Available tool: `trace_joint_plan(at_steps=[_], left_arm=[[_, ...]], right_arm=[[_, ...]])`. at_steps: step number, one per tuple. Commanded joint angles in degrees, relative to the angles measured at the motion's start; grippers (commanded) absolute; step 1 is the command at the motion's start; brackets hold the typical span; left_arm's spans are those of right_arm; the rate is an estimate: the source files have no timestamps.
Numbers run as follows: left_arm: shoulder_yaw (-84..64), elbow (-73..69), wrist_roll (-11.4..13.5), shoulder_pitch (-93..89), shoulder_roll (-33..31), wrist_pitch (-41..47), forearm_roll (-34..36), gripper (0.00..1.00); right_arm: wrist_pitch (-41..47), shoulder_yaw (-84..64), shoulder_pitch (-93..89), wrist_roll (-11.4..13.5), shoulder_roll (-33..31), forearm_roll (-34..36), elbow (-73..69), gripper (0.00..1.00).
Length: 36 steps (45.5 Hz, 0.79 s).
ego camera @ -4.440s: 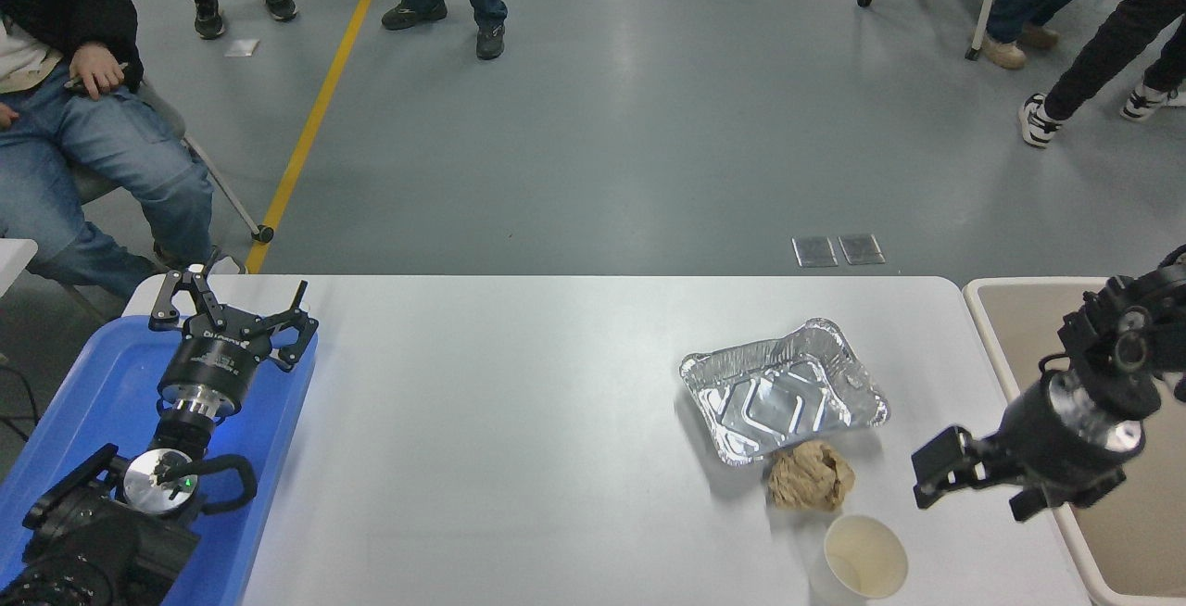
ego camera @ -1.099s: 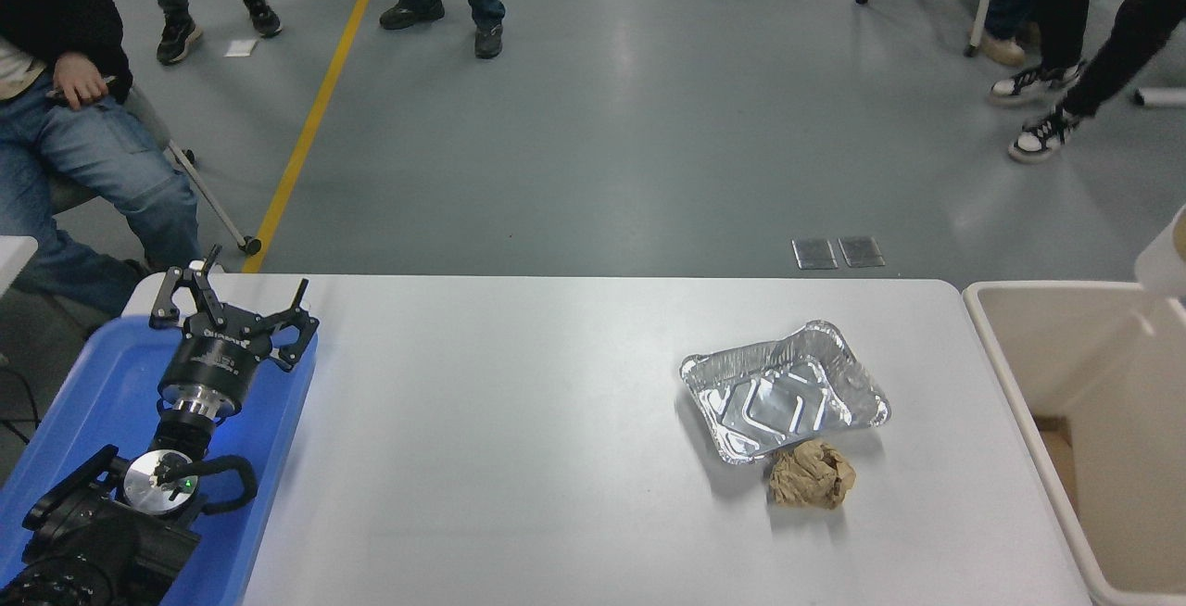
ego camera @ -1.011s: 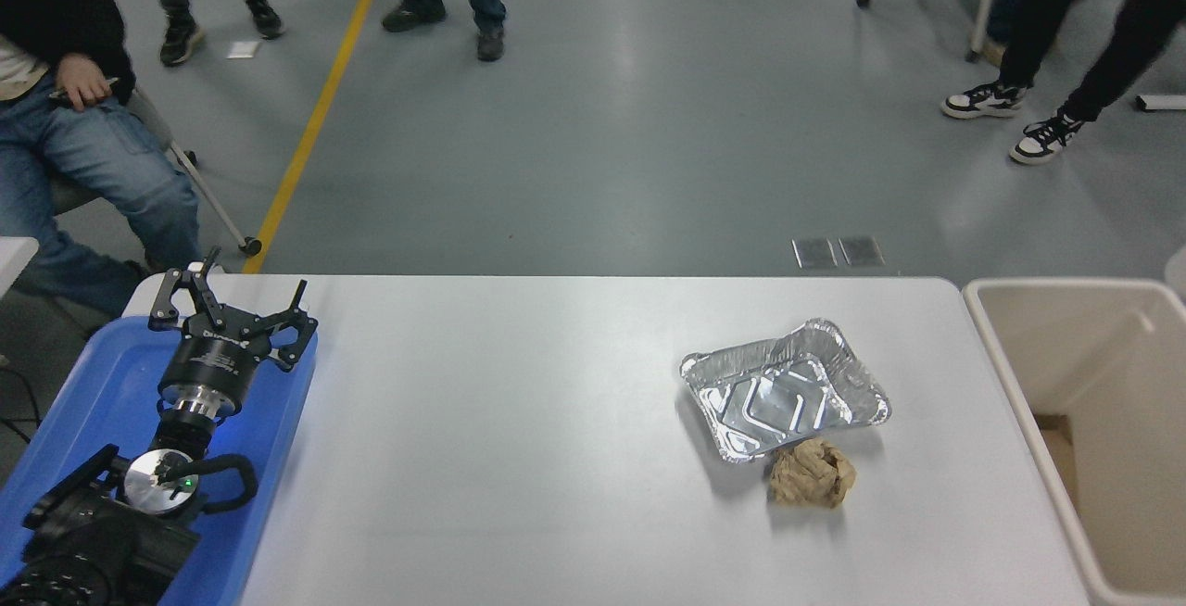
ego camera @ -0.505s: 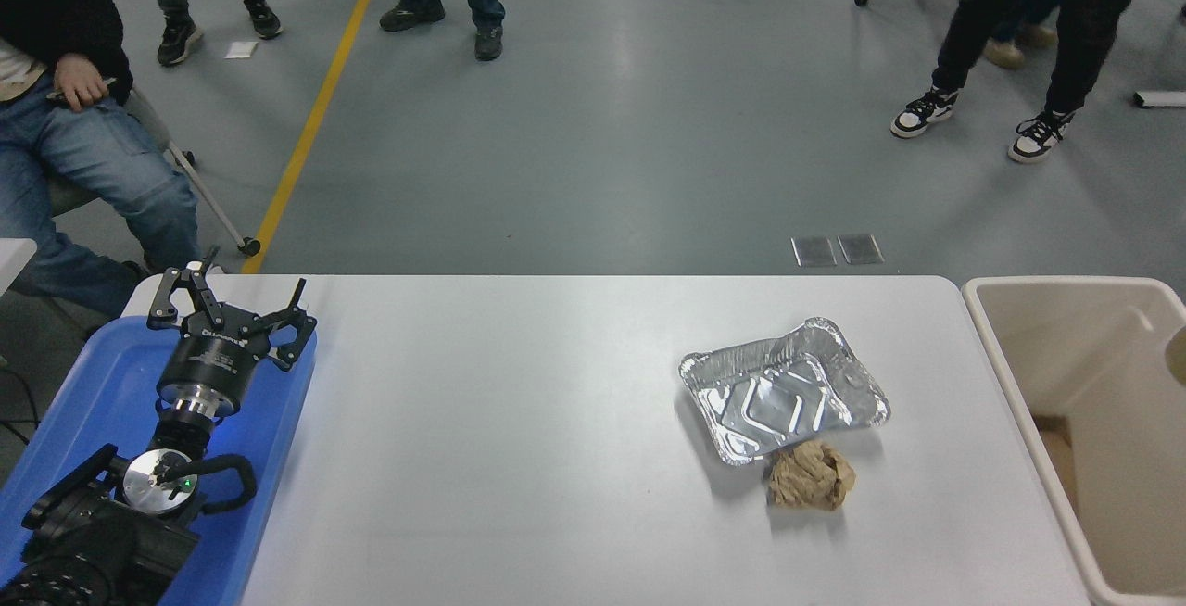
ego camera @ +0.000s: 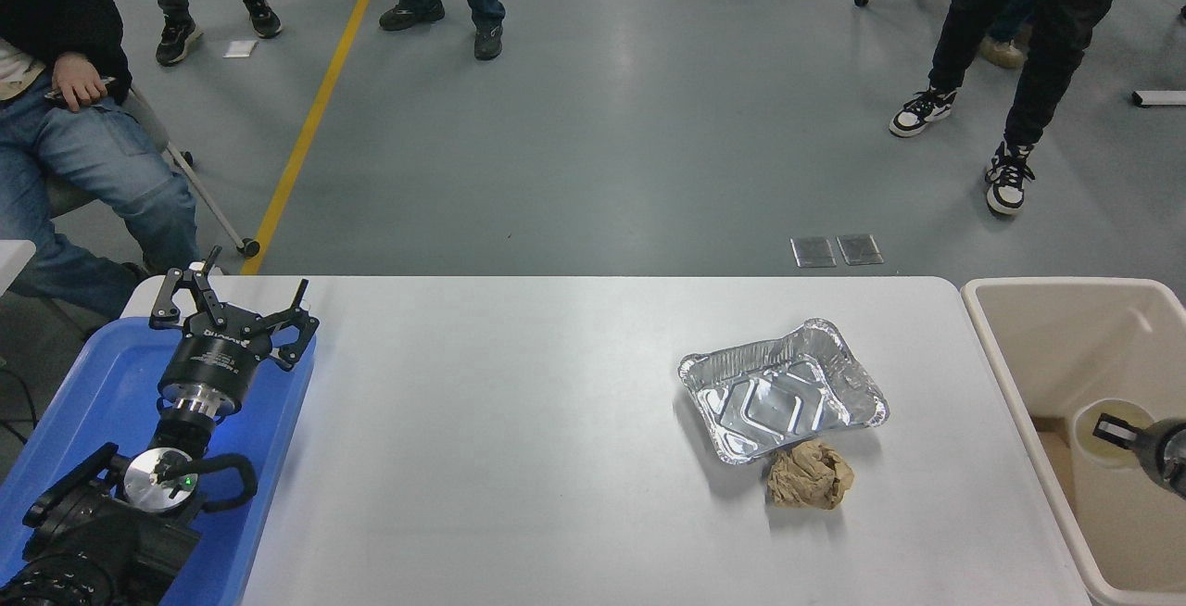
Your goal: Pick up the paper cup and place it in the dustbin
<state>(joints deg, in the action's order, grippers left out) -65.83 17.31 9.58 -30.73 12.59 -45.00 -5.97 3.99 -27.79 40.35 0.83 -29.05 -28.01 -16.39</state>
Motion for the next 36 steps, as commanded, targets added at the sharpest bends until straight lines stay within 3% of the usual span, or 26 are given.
trace_joint_plan(at_steps=[1, 11, 20, 27, 36], left_arm=[[0.0, 0.0, 0.0, 0.0, 0.0, 0.0, 0.0, 0.99], [0.1, 0.0, 0.0, 0.0, 0.1, 0.0, 0.0, 0.99], [0.2, 0.0, -0.2, 0.0, 0.1, 0.0, 0.0, 0.99], [0.2, 0.0, -0.3, 0.0, 0.2, 0.0, 0.0, 0.99], [0.2, 0.0, -0.2, 0.1, 0.2, 0.0, 0.0, 0.99]], right_arm=[[-0.6, 1.5, -1.2, 0.3, 1.2, 0.8, 0.7, 1.00], [0.3, 0.5, 3.6, 0.3, -0.1, 0.2, -3.7, 1.00], [4.3, -18.9, 33.2, 0.3, -12.6, -0.5, -31.0, 1.00], [10.4, -37.1, 56.9, 0.2, -11.4, 0.5, -47.1, 1.00], [25.2, -40.9, 73.9, 0.2, -3.1, 7.1, -57.6, 1.00]])
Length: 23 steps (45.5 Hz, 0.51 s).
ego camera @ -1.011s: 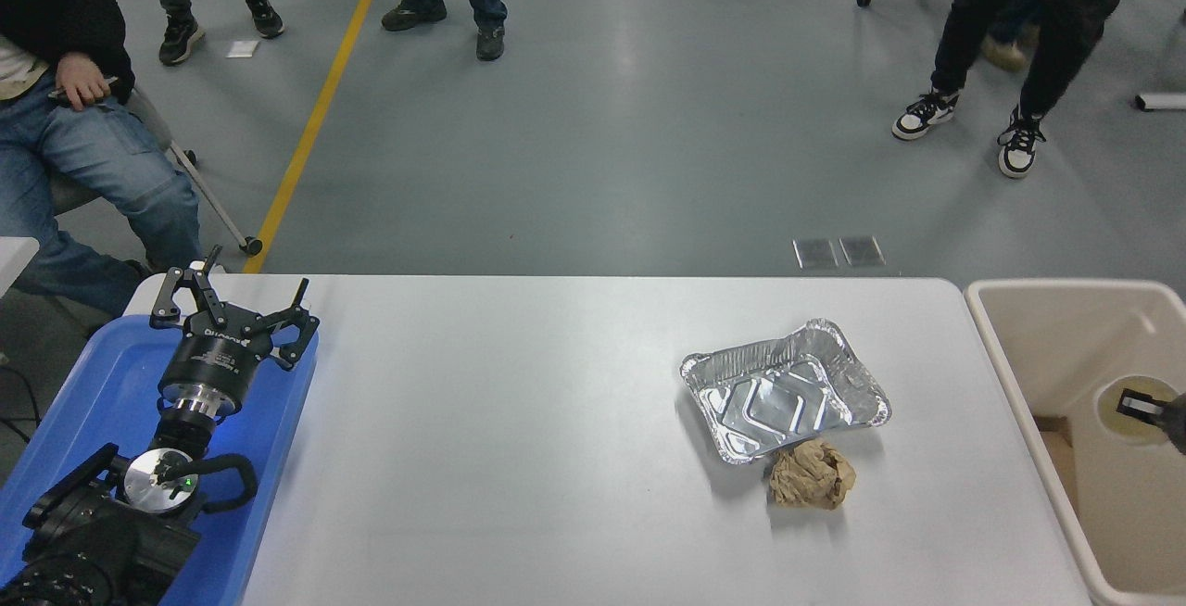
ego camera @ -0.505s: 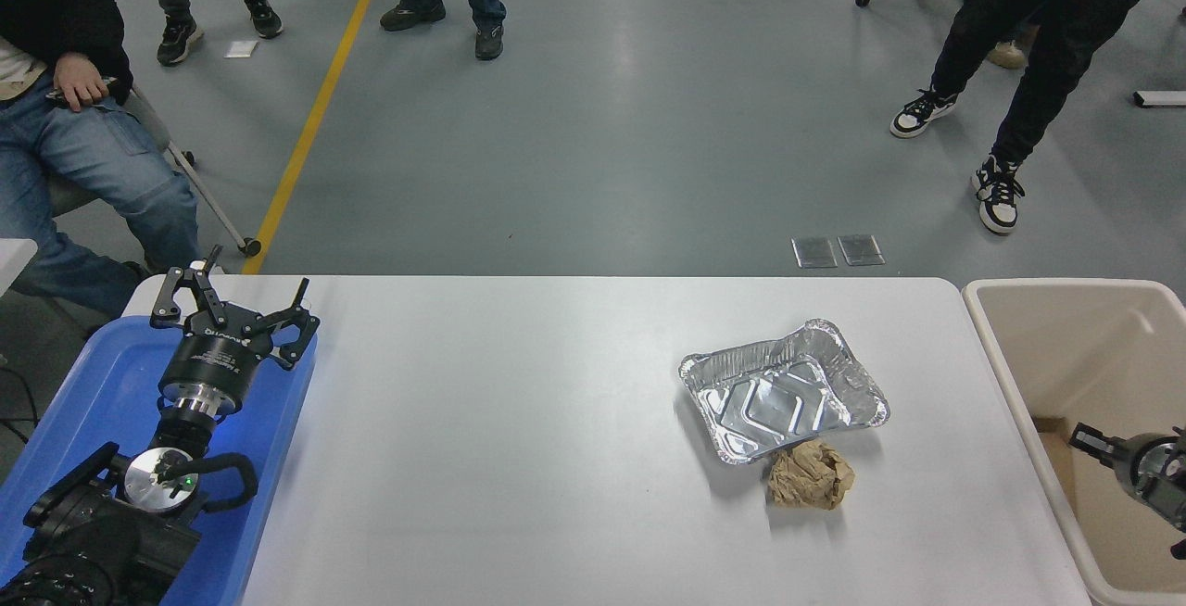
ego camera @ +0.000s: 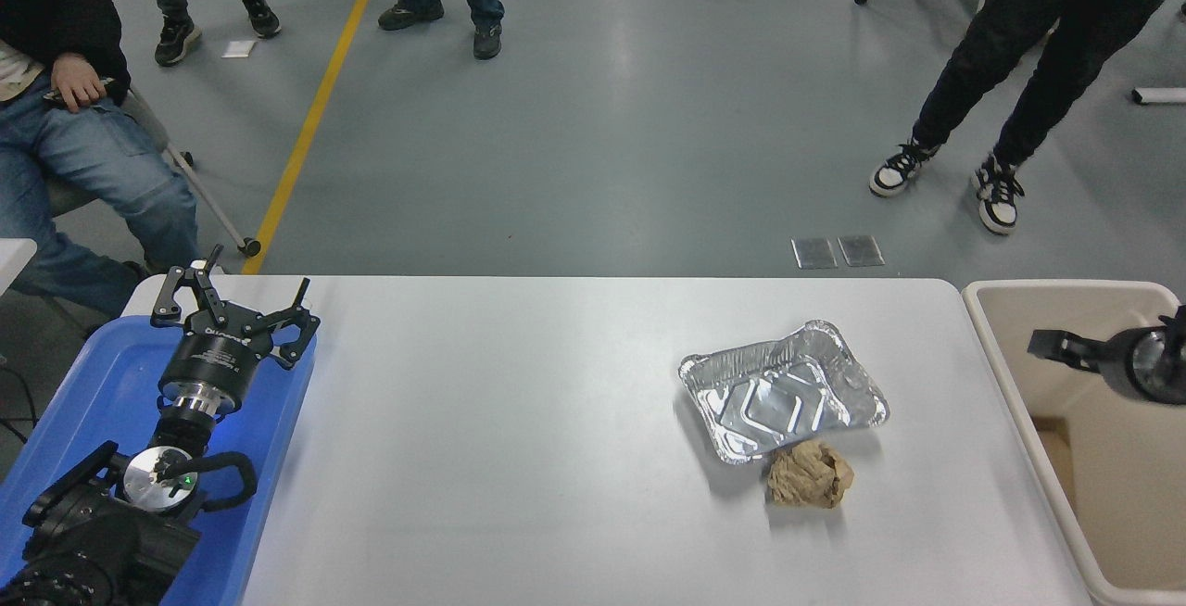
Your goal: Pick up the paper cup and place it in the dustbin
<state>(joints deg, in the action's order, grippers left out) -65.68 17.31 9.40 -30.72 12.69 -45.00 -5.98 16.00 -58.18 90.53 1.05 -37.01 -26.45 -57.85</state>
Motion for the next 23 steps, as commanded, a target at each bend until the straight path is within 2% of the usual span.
trace_joint_plan(at_steps=[1, 8, 15, 23], left_arm=[[0.0, 0.0, 0.0, 0.0, 0.1, 0.0, 0.0, 0.99], [-0.1, 0.0, 0.1, 0.0, 0.0, 0.0, 0.0, 0.99], [-0.1, 0.0, 0.2, 0.0, 0.0, 0.0, 0.0, 0.99], [-0.1, 0.0, 0.2, 0.0, 0.0, 0.0, 0.0, 0.99]], right_arm=[[14.7, -10.4, 25.2, 0.0, 6.1, 6.9, -16.8, 1.00], [25.8, -10.0, 35.0, 0.0, 17.1, 19.0, -20.4, 1.00], [29.0, -9.8, 40.0, 0.0, 29.7, 27.9, -20.5, 1.00], [29.0, -9.7, 42.3, 0.0, 34.9, 31.0, -20.6, 1.00]])
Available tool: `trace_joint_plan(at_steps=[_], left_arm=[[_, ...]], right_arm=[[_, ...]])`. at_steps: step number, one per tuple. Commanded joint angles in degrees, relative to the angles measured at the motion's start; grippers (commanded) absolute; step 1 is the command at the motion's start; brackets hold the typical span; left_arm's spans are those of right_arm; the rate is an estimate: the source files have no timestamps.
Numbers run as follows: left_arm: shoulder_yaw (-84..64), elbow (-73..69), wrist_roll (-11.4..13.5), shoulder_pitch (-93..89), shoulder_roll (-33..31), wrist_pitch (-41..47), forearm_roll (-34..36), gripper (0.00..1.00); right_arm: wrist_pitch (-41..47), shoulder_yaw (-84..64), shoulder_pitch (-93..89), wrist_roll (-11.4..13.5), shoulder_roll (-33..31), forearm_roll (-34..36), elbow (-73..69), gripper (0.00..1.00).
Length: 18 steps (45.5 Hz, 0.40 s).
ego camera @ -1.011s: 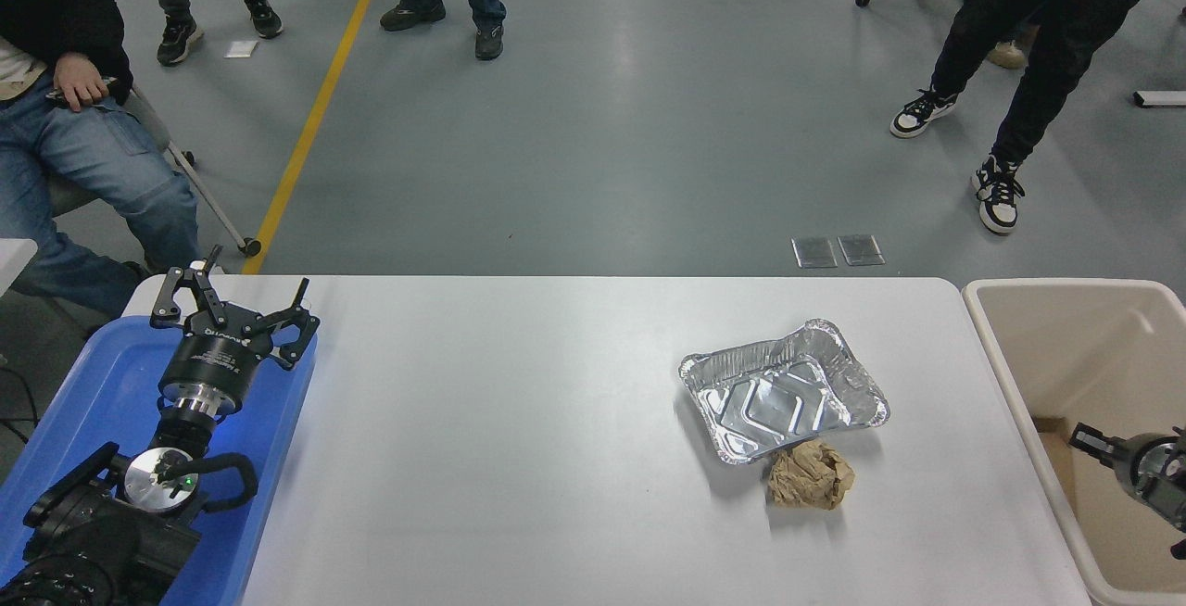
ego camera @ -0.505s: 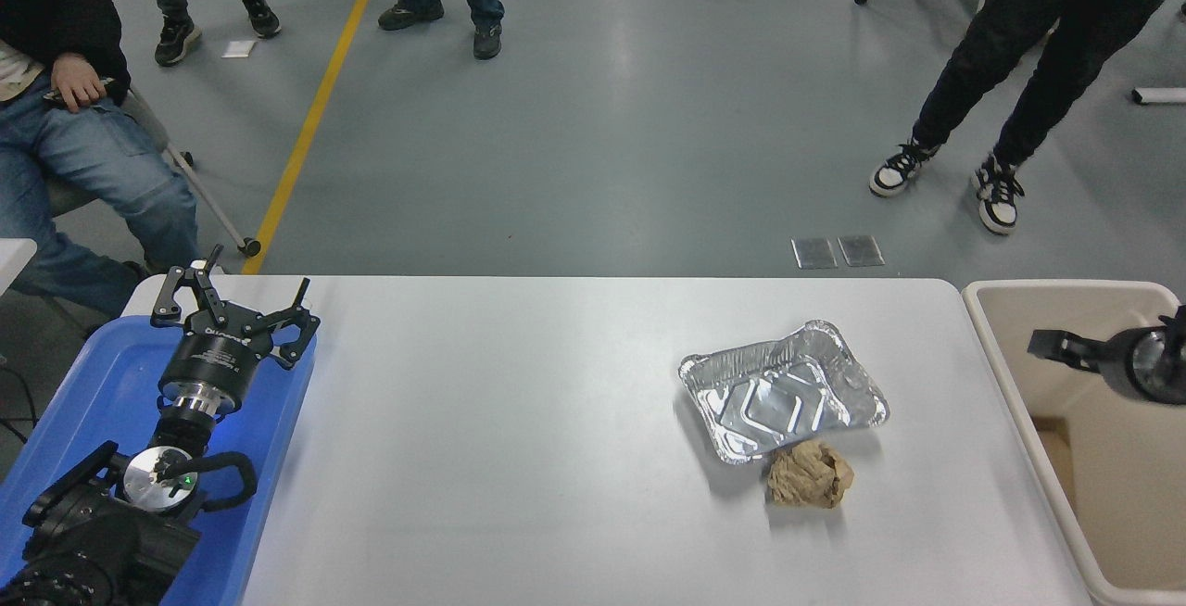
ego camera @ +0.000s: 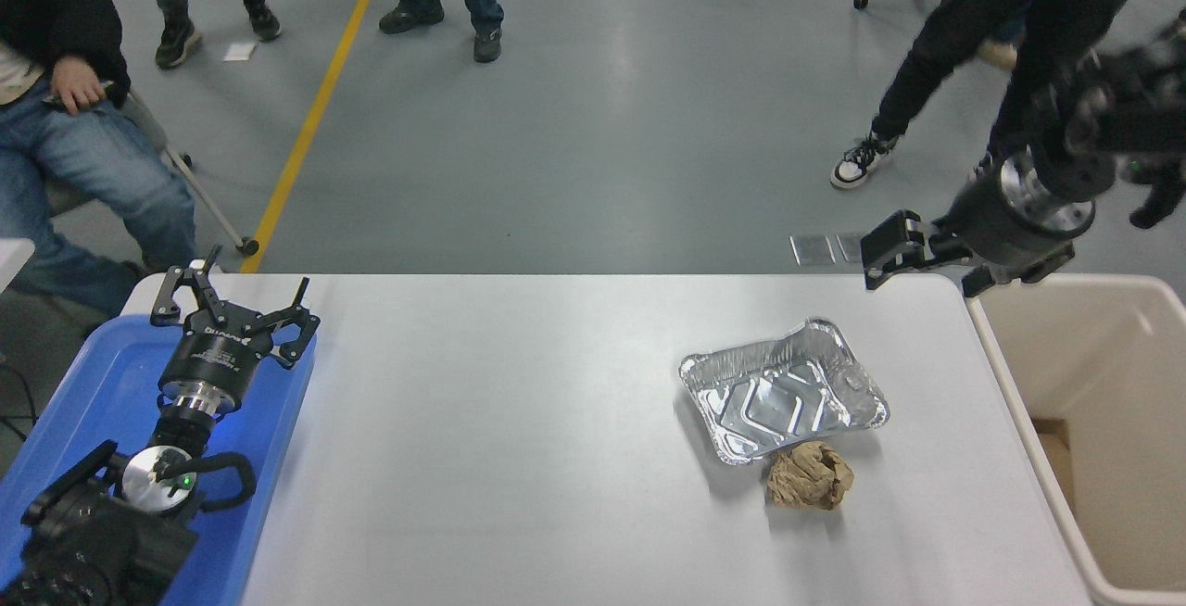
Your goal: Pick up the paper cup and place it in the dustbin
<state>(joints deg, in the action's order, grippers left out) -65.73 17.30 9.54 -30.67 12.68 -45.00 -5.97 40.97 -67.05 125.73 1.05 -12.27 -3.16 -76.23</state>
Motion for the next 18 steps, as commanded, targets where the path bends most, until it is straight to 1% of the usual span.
trace_joint_plan(at_steps=[1, 11, 18], left_arm=[[0.0, 0.0, 0.0, 0.0, -0.1, 0.0, 0.0, 0.99], [-0.1, -0.1, 0.0, 0.1, -0.1, 0.0, -0.1, 0.99], [-0.1, -0.1, 0.1, 0.1, -0.1, 0.0, -0.1, 0.99]], right_arm=[[4.0, -0.9, 7.2, 0.0, 10.2, 7.7, -2.6, 1.00], [4.0, -2.4, 11.0, 0.0, 9.9, 7.6, -9.0, 1.00], [4.0, -2.6, 11.3, 0.0, 9.5, 7.6, -9.5, 1.00]])
